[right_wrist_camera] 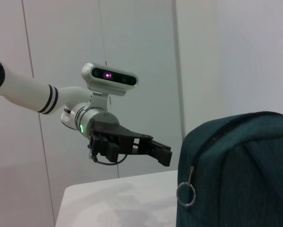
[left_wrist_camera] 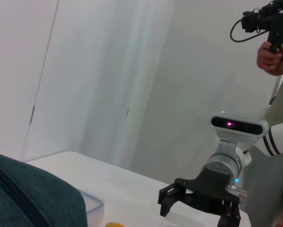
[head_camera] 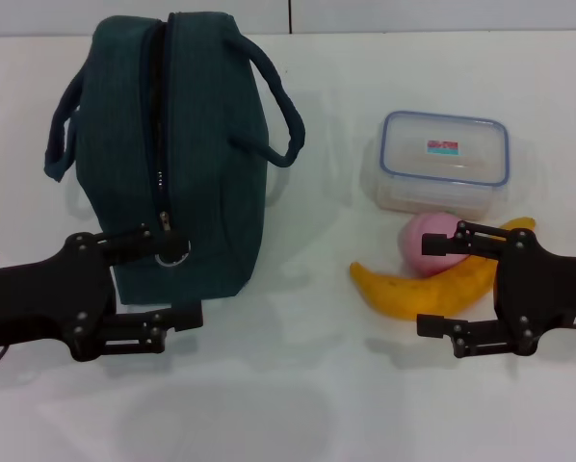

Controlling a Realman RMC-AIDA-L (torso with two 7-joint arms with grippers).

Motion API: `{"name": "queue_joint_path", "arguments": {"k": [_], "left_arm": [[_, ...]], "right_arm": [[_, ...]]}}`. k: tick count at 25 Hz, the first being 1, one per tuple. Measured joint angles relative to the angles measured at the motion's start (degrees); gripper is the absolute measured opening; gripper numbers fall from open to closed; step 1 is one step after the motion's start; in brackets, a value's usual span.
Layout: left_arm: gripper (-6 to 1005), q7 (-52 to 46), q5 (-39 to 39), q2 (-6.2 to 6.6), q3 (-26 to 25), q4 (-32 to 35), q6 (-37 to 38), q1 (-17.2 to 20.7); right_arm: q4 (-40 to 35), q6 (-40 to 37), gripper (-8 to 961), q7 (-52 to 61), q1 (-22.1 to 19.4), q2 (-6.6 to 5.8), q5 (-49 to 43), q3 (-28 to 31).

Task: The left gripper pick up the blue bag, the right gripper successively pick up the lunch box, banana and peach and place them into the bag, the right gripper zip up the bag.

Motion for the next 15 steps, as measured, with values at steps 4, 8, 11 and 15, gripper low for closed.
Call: {"name": "queue_joint_path", "arguments": {"k": [4, 8, 11, 15], "left_arm": [[873, 0.0, 0.0, -0.17, 0.0, -0.1, -0.1, 0.1], [873, 0.0, 0.1, -0.26, -0.2, -0.6, -0.1, 0.1], [873, 0.0, 0.1, -0.31, -0.2, -0.7, -0.2, 0.1], [874, 0.0, -0.2, -0.34, -0.4, -0.6, 0.1, 0.2]], "right_arm": [[-0.1, -0.2, 857, 0.0, 0.1, -0.09, -0.1, 0.0], [-0.2, -0.3, 857, 0.0, 0.3, -0.08, -0.2, -0.1], [-0.2, -0.3, 856, 0.0, 0.4, -0.08, -0.3, -0.1], [-0.2, -0.1, 856, 0.0, 0.4, -0.1, -0.4, 0.0]]}}
